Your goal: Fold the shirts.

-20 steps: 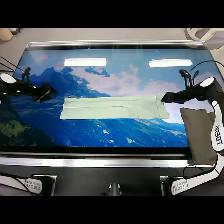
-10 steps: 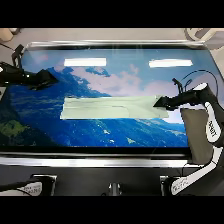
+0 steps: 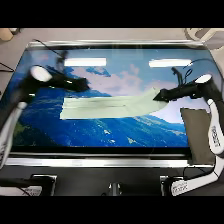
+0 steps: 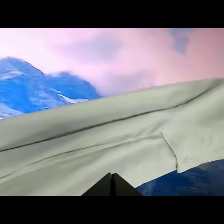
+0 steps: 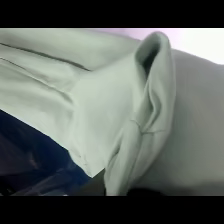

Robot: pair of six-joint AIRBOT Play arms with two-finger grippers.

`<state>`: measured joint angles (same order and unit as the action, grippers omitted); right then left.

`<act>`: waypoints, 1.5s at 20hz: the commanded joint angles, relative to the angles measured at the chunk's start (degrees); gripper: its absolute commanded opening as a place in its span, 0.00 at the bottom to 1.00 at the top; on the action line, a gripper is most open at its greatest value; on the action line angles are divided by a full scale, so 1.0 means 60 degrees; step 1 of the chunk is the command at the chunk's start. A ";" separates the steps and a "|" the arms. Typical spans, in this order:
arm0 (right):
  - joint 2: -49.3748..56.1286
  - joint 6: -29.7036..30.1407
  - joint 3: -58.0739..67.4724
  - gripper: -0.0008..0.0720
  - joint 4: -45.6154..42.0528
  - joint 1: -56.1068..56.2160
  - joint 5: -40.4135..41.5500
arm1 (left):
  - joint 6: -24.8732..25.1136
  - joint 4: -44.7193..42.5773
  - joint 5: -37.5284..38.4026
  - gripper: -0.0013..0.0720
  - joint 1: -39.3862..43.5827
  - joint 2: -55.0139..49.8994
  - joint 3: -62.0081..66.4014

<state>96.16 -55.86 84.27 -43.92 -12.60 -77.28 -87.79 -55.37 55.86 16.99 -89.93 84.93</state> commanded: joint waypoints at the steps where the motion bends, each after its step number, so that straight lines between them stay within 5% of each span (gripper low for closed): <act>1: -0.1723 -0.0372 0.0011 0.04 0.0273 0.0222 -0.0306 | -0.0310 0.0805 -0.0823 0.06 0.1490 -0.1650 0.0033; 4: -0.2954 -0.0871 0.0011 0.04 0.0229 0.0441 -0.0659 | -0.0350 0.2550 -0.1257 0.06 0.2160 -0.2685 0.0058; 9: -0.3974 -0.1526 0.0011 0.04 -0.0127 0.1009 -0.1348 | 0.0896 0.6397 -0.2433 0.06 0.3034 -0.3555 0.0073; 14: -0.4444 -0.1778 0.0011 0.04 -0.0124 0.1013 -0.0958 | 0.1319 0.7552 -0.2503 0.06 0.3490 -0.4040 0.0073; 17: -0.4360 -0.1803 0.0007 0.04 -0.0284 0.1016 -0.0805 | 0.1719 0.7125 -0.2331 0.05 0.2914 -0.3628 0.0066; 23: -0.3530 -0.1687 0.0011 0.04 0.0401 0.1636 0.0419 | 0.1712 0.3271 -0.1534 0.05 0.0273 -0.0721 0.0066; 30: -0.1534 -0.1392 0.0015 0.04 0.1129 0.4302 0.2448 | 0.1752 0.2313 -0.0495 0.06 -0.2605 0.2863 0.0062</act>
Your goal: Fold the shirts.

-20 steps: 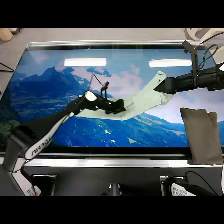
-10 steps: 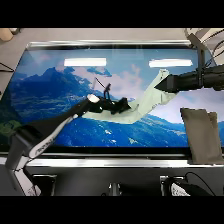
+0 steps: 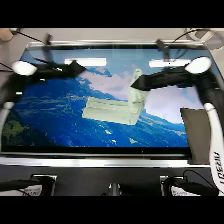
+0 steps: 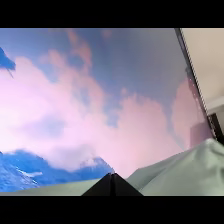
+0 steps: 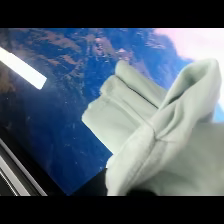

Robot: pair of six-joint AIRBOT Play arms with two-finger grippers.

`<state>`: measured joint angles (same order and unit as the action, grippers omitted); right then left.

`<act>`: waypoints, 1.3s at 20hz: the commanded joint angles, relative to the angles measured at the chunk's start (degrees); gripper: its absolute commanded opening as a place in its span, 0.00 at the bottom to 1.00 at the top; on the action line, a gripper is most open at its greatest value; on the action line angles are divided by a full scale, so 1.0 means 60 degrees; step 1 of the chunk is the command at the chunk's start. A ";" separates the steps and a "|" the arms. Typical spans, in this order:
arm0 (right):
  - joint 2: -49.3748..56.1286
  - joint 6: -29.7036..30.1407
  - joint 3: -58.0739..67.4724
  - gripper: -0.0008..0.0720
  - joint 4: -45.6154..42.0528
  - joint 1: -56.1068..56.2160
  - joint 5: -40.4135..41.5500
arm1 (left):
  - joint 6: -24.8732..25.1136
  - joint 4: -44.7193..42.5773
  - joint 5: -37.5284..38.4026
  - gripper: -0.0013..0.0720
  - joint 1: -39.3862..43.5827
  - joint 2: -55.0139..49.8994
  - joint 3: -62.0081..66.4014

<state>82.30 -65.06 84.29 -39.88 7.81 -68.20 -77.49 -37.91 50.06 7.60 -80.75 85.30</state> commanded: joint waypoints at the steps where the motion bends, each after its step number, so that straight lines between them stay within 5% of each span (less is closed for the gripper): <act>1: 0.1067 0.0204 0.0011 0.04 0.0605 0.1151 0.1155 | 0.0040 -0.0696 0.0634 0.06 -0.1275 0.1734 0.0000; 10: 0.2871 0.0856 0.0018 0.08 0.2605 0.2987 0.2983 | 0.0095 -0.1945 0.1614 0.06 -0.1705 0.3690 -0.0018; 11: 0.2994 0.0776 0.0018 0.21 0.2750 0.3104 0.3315 | 0.0095 -0.1945 0.1705 0.06 -0.1705 0.3697 -0.0022; 13: 0.3158 0.0940 0.0018 0.69 0.3406 0.3238 0.3599 | 0.0095 -0.1945 0.1832 0.06 -0.1708 0.3694 -0.0051; 14: 0.3147 0.1235 0.0022 0.80 0.3603 0.3264 0.3617 | 0.0098 -0.1953 0.1832 0.06 -0.1708 0.3690 -0.0069; 17: 0.2889 0.1592 0.0018 0.87 0.3577 0.2918 0.3082 | 0.0095 -0.2204 0.1843 0.06 -0.1708 0.3687 -0.0073; 21: 0.2280 0.1362 0.0018 0.87 0.1701 0.1373 0.1118 | 0.0091 -0.2812 0.1927 0.06 -0.1708 0.3687 -0.0069; 26: 0.1967 -0.1137 -0.0386 0.88 -0.3297 -0.0215 -0.1512 | 0.0091 -0.3555 0.2331 0.06 -0.1708 0.3687 -0.0069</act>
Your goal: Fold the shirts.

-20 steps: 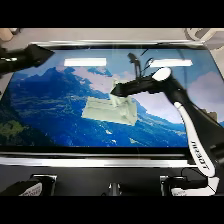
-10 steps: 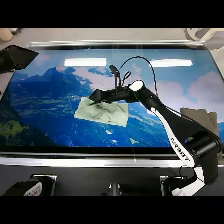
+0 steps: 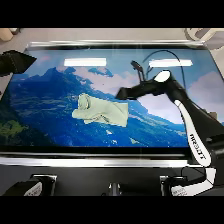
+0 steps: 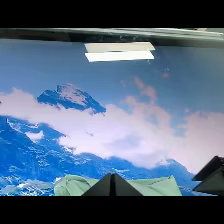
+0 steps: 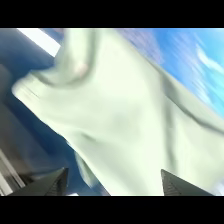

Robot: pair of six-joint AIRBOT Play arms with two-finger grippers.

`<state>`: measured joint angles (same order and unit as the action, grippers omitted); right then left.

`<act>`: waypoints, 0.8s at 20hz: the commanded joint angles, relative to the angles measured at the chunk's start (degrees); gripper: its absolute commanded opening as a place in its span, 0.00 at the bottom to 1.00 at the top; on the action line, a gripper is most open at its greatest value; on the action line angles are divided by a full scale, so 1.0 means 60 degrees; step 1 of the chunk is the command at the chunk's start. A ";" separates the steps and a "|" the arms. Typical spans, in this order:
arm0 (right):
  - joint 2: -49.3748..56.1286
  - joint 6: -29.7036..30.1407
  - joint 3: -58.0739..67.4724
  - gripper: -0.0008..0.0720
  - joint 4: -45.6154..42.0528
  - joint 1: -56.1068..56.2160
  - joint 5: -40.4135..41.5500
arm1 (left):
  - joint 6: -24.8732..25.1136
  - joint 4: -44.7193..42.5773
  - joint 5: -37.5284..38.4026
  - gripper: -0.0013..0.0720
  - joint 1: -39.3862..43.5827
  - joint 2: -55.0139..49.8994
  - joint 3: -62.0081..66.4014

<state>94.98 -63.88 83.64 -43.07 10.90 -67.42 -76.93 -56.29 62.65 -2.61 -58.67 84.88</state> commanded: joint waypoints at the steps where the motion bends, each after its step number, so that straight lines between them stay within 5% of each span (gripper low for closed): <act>1: -0.0146 -0.1366 -0.0652 0.88 -0.2779 -0.0718 -0.1606 | -0.0004 -0.0554 0.0248 0.06 -0.0007 0.0007 0.0000; 11: 0.0922 -0.1362 -0.1960 0.86 0.0175 0.0561 0.1876 | -0.0029 -0.0546 0.0248 0.06 -0.0007 -0.0004 0.0000; 14: 0.1005 -0.1406 -0.1956 0.64 0.0273 0.0561 0.1949 | -0.0029 -0.0546 0.0248 0.06 -0.0007 -0.0007 0.0000; 16: 0.0962 -0.0761 -0.1927 0.05 0.0823 0.0448 0.1949 | -0.0029 -0.0550 0.0248 0.06 -0.0007 -0.0011 0.0000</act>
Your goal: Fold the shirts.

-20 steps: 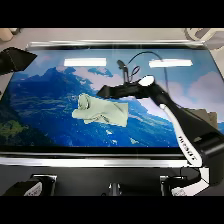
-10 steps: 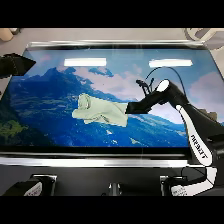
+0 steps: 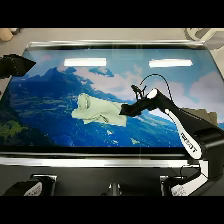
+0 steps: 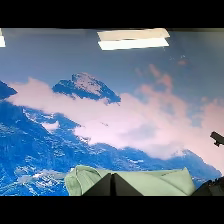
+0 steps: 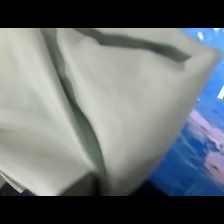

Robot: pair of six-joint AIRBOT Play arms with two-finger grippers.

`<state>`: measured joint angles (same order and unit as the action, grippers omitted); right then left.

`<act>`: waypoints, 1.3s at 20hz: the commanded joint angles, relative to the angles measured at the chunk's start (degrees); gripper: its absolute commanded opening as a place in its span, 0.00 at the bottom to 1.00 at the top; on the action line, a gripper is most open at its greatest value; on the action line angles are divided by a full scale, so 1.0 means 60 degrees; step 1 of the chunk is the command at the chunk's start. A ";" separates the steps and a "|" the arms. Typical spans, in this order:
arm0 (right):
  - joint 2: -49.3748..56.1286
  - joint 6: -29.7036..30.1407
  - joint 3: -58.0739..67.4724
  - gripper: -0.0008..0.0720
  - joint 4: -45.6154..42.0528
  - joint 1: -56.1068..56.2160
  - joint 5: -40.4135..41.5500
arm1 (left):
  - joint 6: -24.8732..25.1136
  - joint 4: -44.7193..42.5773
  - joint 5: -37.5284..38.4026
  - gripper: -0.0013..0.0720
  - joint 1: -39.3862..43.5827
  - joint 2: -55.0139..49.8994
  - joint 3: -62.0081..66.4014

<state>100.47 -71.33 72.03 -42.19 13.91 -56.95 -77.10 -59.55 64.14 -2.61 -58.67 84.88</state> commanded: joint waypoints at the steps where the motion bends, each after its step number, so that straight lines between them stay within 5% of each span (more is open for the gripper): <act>1: -0.0033 0.1166 0.0157 0.04 0.1228 -0.0222 0.0058 | 0.0000 -0.0007 -0.0004 0.06 -0.0007 -0.0015 0.0000; 3: -0.0386 0.2164 0.0845 0.04 0.1752 -0.0845 -0.0601 | 0.0000 -0.0007 -0.0004 0.06 -0.0007 -0.0015 0.0000; 16: -0.3643 0.1519 0.3377 0.04 -0.0331 -0.8648 -0.4809 | 0.0000 -0.0007 -0.0007 0.06 -0.0007 -0.0153 -0.0004; 26: -0.3719 0.1315 0.3377 0.04 -0.0885 -1.1369 -0.5431 | 0.0000 -0.0004 0.0004 0.06 -0.0007 -0.0149 -0.0004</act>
<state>78.32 -63.18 92.23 -44.86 -51.88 -87.00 -77.12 -59.57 64.12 -2.61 -59.57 84.88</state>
